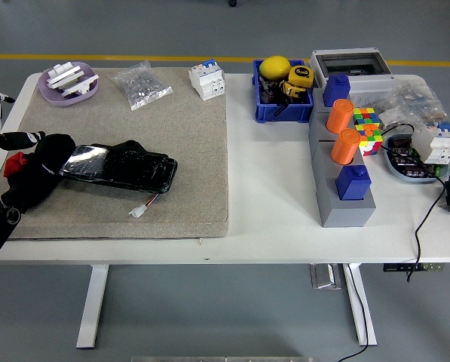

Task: Pick the rag up,wipe the panel,place it on the desk

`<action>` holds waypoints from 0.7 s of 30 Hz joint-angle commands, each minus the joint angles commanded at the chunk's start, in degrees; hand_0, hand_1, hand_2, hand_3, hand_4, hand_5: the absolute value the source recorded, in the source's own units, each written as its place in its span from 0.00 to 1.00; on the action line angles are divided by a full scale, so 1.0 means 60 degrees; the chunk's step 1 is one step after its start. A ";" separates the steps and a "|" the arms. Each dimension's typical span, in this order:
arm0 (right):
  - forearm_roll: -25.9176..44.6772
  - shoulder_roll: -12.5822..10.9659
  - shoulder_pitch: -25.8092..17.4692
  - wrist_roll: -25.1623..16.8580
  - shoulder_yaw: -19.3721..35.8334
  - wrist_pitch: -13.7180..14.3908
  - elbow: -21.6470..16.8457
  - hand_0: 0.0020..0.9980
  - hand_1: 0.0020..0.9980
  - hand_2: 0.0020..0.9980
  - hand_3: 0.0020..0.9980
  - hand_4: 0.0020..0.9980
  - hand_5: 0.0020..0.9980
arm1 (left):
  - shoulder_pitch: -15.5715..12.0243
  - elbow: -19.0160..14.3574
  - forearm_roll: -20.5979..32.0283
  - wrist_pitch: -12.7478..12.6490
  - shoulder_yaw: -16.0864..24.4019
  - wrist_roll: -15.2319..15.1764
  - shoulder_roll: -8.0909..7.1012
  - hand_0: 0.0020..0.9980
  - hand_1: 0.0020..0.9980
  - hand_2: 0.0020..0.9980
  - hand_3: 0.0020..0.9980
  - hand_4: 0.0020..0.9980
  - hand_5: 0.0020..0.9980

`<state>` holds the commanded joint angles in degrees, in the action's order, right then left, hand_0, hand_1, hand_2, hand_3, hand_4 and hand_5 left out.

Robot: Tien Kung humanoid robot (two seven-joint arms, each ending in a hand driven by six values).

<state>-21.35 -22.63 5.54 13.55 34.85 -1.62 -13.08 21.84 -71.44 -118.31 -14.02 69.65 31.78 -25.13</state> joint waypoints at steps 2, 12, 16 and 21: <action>0.0041 0.0006 0.0026 0.0007 -0.0080 -0.0002 0.0005 0.76 0.60 0.59 0.56 0.94 0.47 | -0.0086 -0.0119 0.0070 -0.0050 0.0099 -0.0001 0.0018 0.77 0.85 0.87 0.79 0.94 0.30; 0.0258 -0.0049 0.0181 0.0102 -0.0614 -0.0065 0.0037 0.76 0.60 0.59 0.56 0.94 0.47 | -0.0650 -0.0638 0.0230 -0.0406 0.0958 -0.0125 0.0513 0.76 0.83 0.84 0.75 0.93 0.31; 0.0316 -0.0065 0.0221 0.0130 -0.0764 -0.0085 0.0046 0.76 0.60 0.59 0.56 0.94 0.47 | -0.0782 -0.0739 0.0256 -0.0477 0.1009 -0.0173 0.0609 0.76 0.83 0.83 0.75 0.92 0.31; 0.0379 -0.0029 0.0222 0.0145 -0.0972 -0.0109 0.0040 0.76 0.60 0.59 0.56 0.94 0.47 | -0.1029 -0.0932 0.0213 -0.0533 0.1087 -0.0175 0.0647 0.76 0.83 0.83 0.75 0.92 0.31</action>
<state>-19.07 -22.80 6.87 14.42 29.02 -2.28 -12.84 15.66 -77.03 -117.04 -17.22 76.17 30.73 -21.25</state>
